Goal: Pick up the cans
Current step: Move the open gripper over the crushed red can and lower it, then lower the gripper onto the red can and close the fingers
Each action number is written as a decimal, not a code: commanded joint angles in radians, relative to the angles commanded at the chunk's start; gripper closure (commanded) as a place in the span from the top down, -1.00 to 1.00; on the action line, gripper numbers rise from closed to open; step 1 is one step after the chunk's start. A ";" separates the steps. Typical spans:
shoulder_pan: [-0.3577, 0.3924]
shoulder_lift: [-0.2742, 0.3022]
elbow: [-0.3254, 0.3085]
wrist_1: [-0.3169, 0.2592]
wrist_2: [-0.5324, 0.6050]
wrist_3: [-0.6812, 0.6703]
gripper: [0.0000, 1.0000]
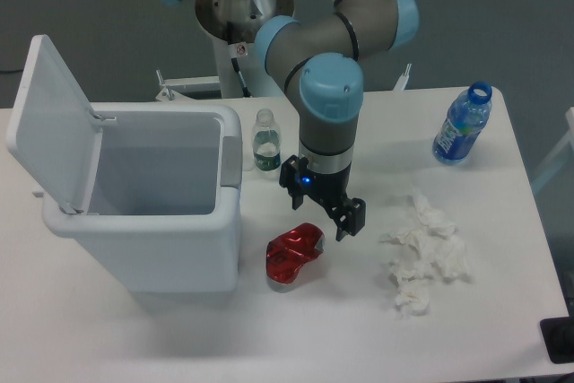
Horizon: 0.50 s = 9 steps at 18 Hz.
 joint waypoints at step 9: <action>-0.005 -0.069 -0.008 0.000 0.006 -0.017 1.00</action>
